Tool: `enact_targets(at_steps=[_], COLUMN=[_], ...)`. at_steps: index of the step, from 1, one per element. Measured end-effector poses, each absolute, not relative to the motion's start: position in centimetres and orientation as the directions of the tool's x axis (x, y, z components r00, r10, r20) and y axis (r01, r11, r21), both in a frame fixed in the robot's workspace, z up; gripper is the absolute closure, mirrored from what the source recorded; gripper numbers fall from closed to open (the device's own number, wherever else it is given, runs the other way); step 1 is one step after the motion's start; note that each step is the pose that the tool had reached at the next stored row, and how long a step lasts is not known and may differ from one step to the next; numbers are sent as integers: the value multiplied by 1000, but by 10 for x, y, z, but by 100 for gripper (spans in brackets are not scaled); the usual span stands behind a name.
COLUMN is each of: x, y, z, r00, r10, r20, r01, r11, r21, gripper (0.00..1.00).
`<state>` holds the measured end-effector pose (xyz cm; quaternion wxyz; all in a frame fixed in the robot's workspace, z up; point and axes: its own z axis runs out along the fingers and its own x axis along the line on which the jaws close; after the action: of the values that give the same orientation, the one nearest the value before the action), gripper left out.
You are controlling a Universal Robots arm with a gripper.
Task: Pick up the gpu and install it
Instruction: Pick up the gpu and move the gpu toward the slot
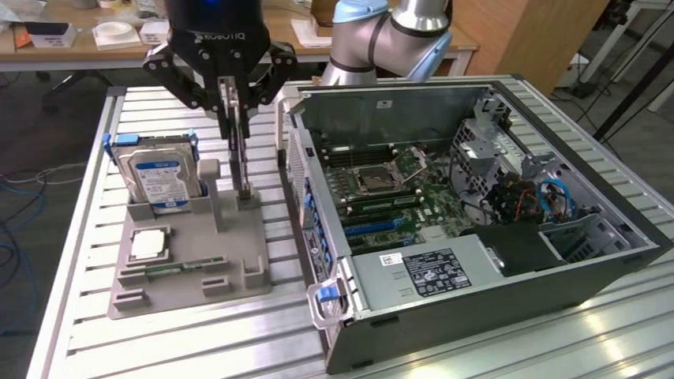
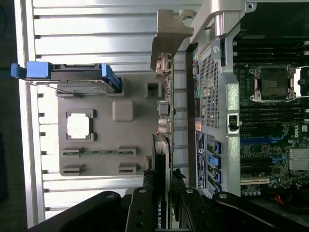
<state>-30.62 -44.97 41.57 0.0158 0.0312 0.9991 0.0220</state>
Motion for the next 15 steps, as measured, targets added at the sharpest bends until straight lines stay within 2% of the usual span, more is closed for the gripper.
enact_targets(at_steps=[15], x=[-299], y=[-450], z=[416], r00=[-998], r10=[63], r20=[-30], r01=[62], r11=[997], r21=[45], gripper=[74])
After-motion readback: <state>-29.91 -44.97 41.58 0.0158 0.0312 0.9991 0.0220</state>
